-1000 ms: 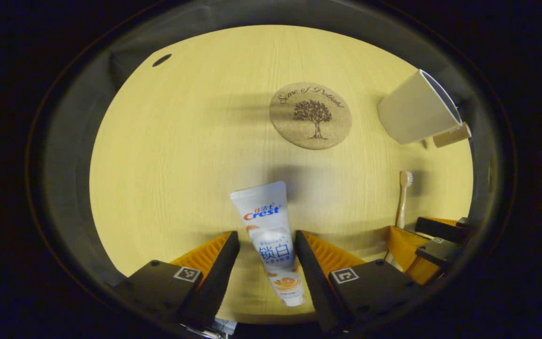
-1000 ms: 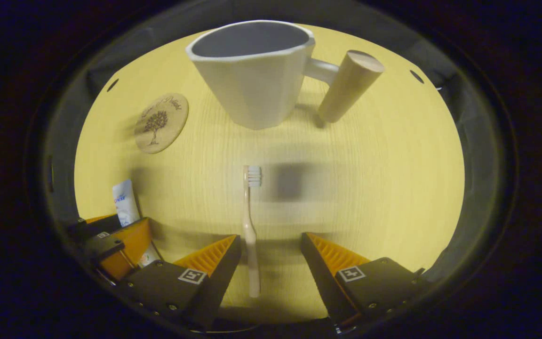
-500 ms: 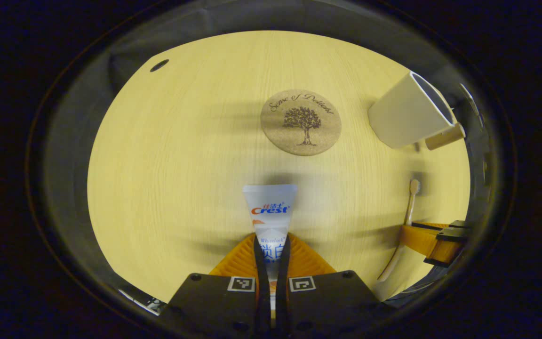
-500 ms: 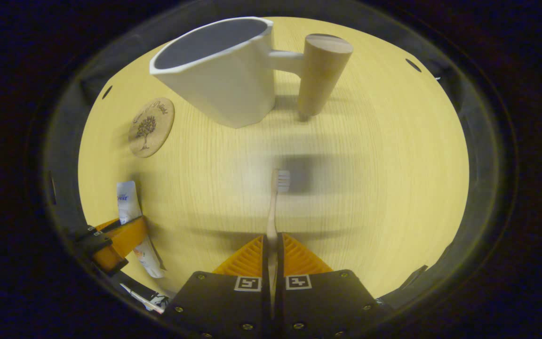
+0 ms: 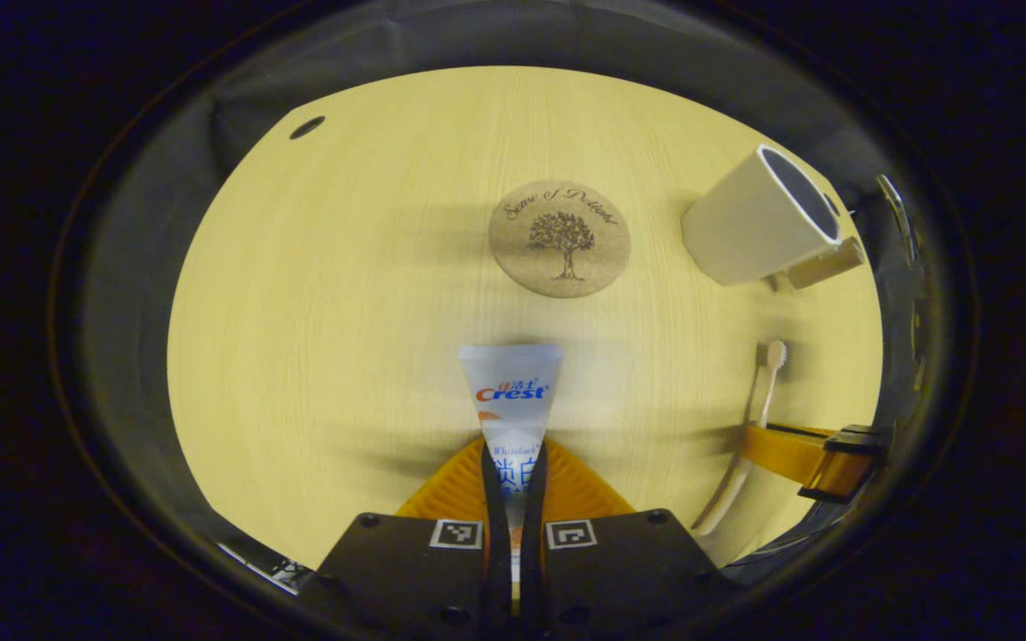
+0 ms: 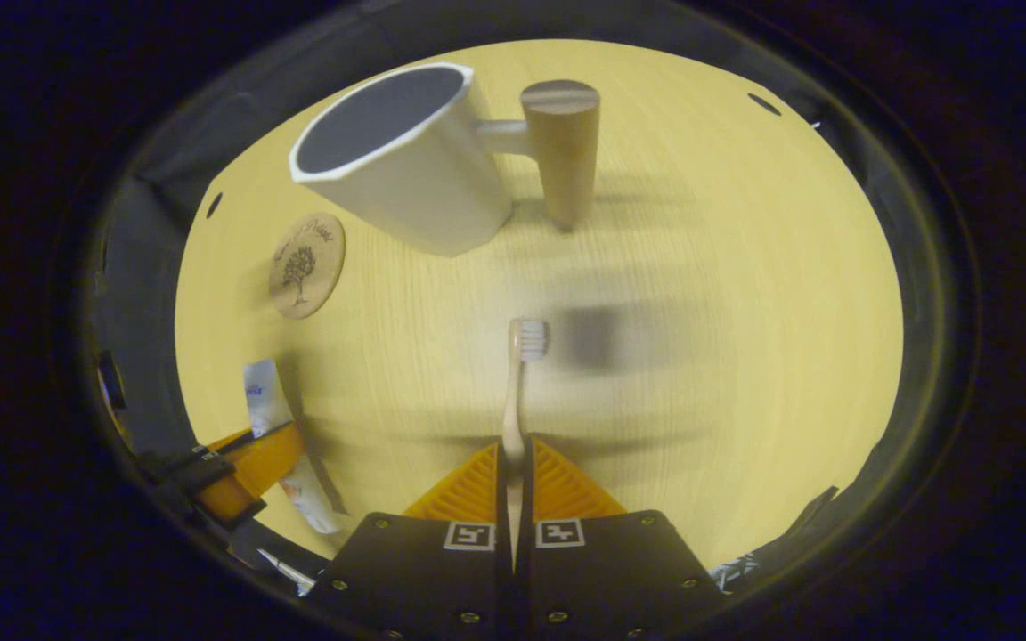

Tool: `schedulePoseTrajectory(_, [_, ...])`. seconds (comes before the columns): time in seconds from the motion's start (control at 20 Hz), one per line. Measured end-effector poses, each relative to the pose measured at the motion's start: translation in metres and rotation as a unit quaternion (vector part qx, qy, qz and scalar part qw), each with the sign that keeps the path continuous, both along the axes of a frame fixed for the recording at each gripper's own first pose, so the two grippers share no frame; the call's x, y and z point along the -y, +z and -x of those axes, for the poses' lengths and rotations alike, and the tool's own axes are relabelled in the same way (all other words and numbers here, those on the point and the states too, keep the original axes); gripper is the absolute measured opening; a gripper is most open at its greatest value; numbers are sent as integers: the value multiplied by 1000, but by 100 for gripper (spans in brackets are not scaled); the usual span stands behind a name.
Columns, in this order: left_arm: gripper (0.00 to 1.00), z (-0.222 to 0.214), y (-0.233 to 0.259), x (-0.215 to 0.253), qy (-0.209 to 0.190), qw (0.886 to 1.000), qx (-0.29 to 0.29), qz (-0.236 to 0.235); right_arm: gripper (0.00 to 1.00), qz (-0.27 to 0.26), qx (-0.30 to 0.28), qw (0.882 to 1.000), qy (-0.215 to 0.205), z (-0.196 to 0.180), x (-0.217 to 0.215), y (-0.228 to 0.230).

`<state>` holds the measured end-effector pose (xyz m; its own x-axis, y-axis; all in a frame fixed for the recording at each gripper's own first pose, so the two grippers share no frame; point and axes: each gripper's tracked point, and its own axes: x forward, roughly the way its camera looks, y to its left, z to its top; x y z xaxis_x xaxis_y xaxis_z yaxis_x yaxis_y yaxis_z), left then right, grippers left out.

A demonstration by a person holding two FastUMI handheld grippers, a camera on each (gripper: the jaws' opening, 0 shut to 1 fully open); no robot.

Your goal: Put the toothbrush and toothpaste on the desktop into the cup, then pick up the cup and place it on the coaster on the desktop.

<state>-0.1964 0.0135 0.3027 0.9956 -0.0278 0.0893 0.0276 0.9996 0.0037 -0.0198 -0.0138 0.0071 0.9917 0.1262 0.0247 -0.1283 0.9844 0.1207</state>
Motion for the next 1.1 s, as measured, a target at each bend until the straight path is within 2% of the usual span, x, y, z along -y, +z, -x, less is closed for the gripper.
schedulePoseTrajectory(0.4, [12, 175, 191, 4, -2, 998, 67, -17, 2, -6, 69, 997, 25, 60, -3, 6])
schedulePoseTrajectory(0.45, [12, 178, 162, 5, -2, 997, 76, -16, 2, -5, 78, 997, 27, 68, -4, 6])
schedulePoseTrajectory(0.5, [12, 104, 123, 10, -5, 996, 93, -14, 2, -4, 88, 996, 28, 77, -5, 8])
schedulePoseTrajectory(0.55, [12, 182, 184, 3, -8, 995, 104, -10, 2, -1, 99, 995, 27, 83, -5, 10])
schedulePoseTrajectory(0.6, [12, 213, 186, 3, -11, 993, 118, -4, 2, 1, 110, 994, 25, 91, -5, 11])
schedulePoseTrajectory(0.9, [13, 274, 214, 2, -28, 978, 204, 13, 2, 14, 175, 984, 29, 141, -11, 25])
schedulePoseTrajectory(1.1, [11, 322, 238, 7, -41, 959, 280, 14, 2, 13, 230, 972, 40, 179, -17, 40])
